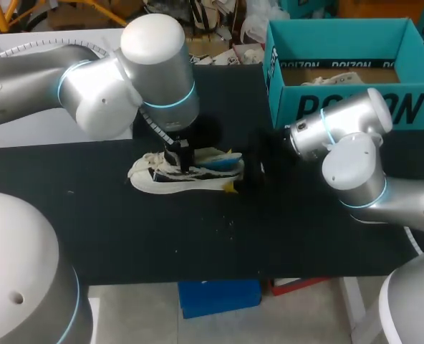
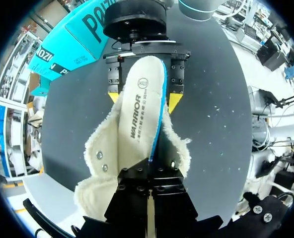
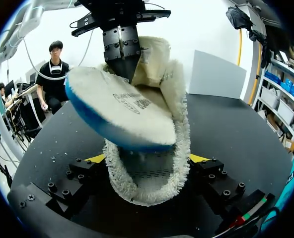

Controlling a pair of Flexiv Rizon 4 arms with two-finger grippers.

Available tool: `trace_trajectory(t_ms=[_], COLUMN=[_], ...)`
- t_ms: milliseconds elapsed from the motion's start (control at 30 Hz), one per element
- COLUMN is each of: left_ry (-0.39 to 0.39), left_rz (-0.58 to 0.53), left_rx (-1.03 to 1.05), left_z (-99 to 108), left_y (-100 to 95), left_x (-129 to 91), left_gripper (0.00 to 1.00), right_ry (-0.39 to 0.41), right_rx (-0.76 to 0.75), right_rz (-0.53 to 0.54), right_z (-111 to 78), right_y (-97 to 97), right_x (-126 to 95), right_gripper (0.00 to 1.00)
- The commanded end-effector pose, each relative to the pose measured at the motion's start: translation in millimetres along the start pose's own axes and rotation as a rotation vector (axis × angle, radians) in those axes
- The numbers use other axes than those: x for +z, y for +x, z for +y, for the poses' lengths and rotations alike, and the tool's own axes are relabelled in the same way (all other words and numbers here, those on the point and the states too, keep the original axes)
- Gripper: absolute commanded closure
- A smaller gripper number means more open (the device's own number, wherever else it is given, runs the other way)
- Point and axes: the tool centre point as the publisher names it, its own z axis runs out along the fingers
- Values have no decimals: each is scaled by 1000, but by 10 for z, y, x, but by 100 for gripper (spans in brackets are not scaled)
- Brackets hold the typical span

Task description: Take the shoe out of the shoebox, open the shoe tongue, remove and reinsert the insole, then place the shoe into the shoebox

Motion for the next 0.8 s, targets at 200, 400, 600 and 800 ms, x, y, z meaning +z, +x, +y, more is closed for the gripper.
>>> trace_trajectory(t_ms=[200,400,600,800], left_ry=[73,123,126,133], left_rz=[8,-13,-23,-28], left_rx=[14,55,70,93], left_z=[-88,-121,-129,-207], left_y=[-64,-5,24,-33], left_x=[131,144,161,187], left_gripper=[71,56,53,53], right_ry=[3,3,3,3], right_rx=[1,1,1,1], right_rz=[-1,-1,-1,-1], right_z=[-9,-9,-9,-9], right_y=[6,6,6,6], right_x=[20,20,20,20], right_gripper=[100,100,100,100])
